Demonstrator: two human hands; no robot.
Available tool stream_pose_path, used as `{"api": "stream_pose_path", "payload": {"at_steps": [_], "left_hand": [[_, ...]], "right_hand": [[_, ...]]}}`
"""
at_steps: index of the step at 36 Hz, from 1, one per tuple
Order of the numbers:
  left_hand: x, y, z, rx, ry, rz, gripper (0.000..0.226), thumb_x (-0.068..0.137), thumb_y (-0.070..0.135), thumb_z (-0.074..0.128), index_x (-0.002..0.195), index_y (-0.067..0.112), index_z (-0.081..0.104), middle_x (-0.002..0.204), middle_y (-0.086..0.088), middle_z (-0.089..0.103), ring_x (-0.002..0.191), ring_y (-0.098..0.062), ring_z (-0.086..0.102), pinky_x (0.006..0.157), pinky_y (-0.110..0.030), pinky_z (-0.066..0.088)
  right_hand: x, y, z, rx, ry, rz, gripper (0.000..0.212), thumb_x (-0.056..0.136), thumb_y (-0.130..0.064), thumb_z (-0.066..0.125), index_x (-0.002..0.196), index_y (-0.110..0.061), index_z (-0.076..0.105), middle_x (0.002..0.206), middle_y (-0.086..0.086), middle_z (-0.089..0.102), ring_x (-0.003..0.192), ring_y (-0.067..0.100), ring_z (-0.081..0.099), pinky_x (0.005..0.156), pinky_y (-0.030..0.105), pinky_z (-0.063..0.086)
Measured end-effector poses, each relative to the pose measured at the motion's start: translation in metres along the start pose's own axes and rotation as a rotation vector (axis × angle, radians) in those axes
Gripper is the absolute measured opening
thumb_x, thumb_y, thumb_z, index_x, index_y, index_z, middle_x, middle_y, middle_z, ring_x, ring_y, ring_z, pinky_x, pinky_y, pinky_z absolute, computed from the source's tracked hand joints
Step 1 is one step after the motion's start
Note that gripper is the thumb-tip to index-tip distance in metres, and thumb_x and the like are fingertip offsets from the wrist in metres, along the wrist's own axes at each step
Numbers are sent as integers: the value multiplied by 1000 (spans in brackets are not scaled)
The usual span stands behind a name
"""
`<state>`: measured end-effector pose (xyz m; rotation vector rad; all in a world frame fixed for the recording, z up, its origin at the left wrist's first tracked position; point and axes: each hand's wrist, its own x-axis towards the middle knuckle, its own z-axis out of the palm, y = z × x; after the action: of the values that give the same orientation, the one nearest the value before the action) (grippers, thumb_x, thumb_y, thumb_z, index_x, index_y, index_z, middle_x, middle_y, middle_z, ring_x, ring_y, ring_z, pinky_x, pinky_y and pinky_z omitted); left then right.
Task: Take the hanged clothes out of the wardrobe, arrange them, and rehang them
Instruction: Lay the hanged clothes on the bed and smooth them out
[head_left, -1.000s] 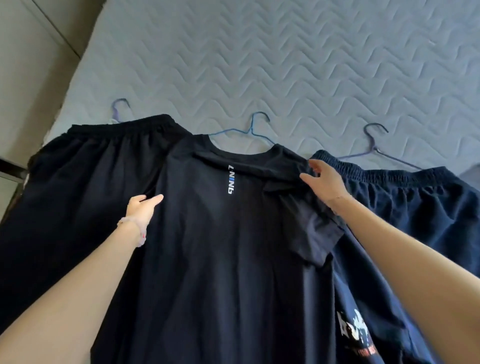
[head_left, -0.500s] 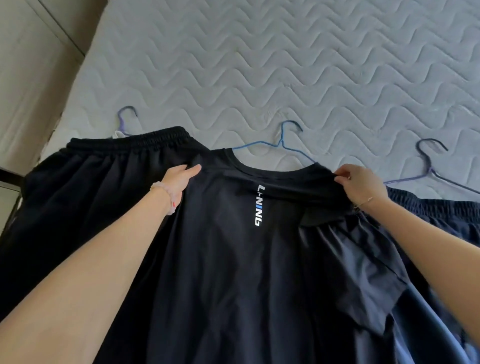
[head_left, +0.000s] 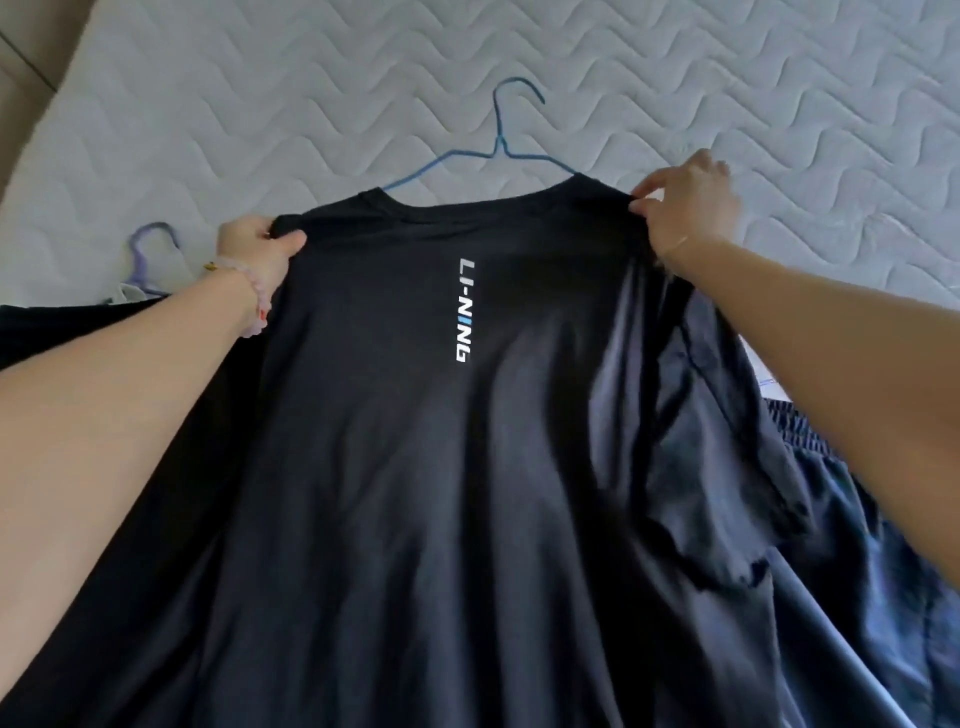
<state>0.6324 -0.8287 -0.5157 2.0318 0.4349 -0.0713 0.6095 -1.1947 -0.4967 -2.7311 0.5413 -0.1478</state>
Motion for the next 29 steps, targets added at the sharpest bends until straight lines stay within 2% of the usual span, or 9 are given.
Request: {"api": "stream_pose_path", "payload": {"at_steps": [3, 5, 8, 11, 14, 18, 22, 26, 29], "left_hand": [[6, -11, 1, 146, -12, 2, 4, 89, 14, 59, 87, 14, 61, 74, 1, 51, 84, -16, 50, 68, -18, 41], [6, -19, 2, 200, -17, -34, 15, 86, 16, 59, 71, 17, 57, 73, 0, 51, 86, -18, 49, 71, -27, 41], [-4, -20, 7, 302, 2, -10, 21, 84, 17, 57, 102, 9, 64, 97, -9, 64, 98, -30, 61, 79, -30, 45], [-13, -17, 13, 400, 59, 84, 37, 87, 15, 55, 122, 7, 51, 123, -12, 60, 116, -32, 54, 94, -34, 42], [-20, -18, 16, 446, 44, 147, 47, 88, 14, 56, 132, 7, 42, 136, -14, 49, 123, -31, 47, 104, -38, 38], [-31, -18, 14, 445, 35, 81, 50, 90, 17, 56, 135, 7, 37, 141, -12, 45, 126, -31, 44, 106, -38, 36], [-41, -21, 4, 326, 86, -34, 49, 87, 22, 58, 132, 11, 43, 138, -8, 50, 122, -29, 50, 102, -42, 43], [-58, -26, -5, 203, 74, -105, 52, 86, 19, 63, 133, 8, 46, 136, -12, 51, 122, -26, 50, 100, -31, 39], [-71, -38, -15, 142, 2, -179, 52, 86, 16, 65, 133, 6, 47, 134, -15, 52, 121, -27, 52, 99, -33, 41]], "right_hand": [[-2, -1, 15, 4, -70, 32, 24, 90, -18, 55, 109, -21, 68, 126, 10, 56, 116, 31, 52, 90, 36, 42], [-9, 6, 25, 28, -146, 46, 30, 89, -12, 50, 112, -22, 66, 123, 11, 60, 113, 31, 55, 91, 35, 44], [-23, 24, 30, 196, -269, 36, 44, 83, -8, 50, 125, -21, 57, 116, 8, 62, 106, 24, 57, 94, 31, 44], [-34, 51, 15, 331, -195, 84, 46, 82, -7, 53, 127, -18, 54, 106, 5, 60, 93, 13, 55, 94, 29, 46], [-54, 81, -10, 370, -175, 152, 36, 85, -11, 57, 121, -13, 58, 103, 6, 61, 60, -3, 56, 62, 12, 48], [-85, 111, -34, 350, -470, 330, 33, 84, -28, 66, 105, -4, 65, 91, 12, 62, 70, 18, 57, 70, 31, 50], [-111, 114, -37, 430, -721, 426, 25, 83, -18, 68, 104, -12, 57, 83, 5, 58, 67, 14, 57, 63, 23, 47], [-116, 120, -32, 548, -565, 463, 8, 86, -3, 61, 87, -10, 56, 72, 6, 55, 46, 11, 60, 47, 17, 52], [-110, 129, -34, 555, -433, 508, 22, 87, 2, 57, 70, -12, 57, 67, 8, 51, 43, 9, 56, 42, 11, 50]]}}
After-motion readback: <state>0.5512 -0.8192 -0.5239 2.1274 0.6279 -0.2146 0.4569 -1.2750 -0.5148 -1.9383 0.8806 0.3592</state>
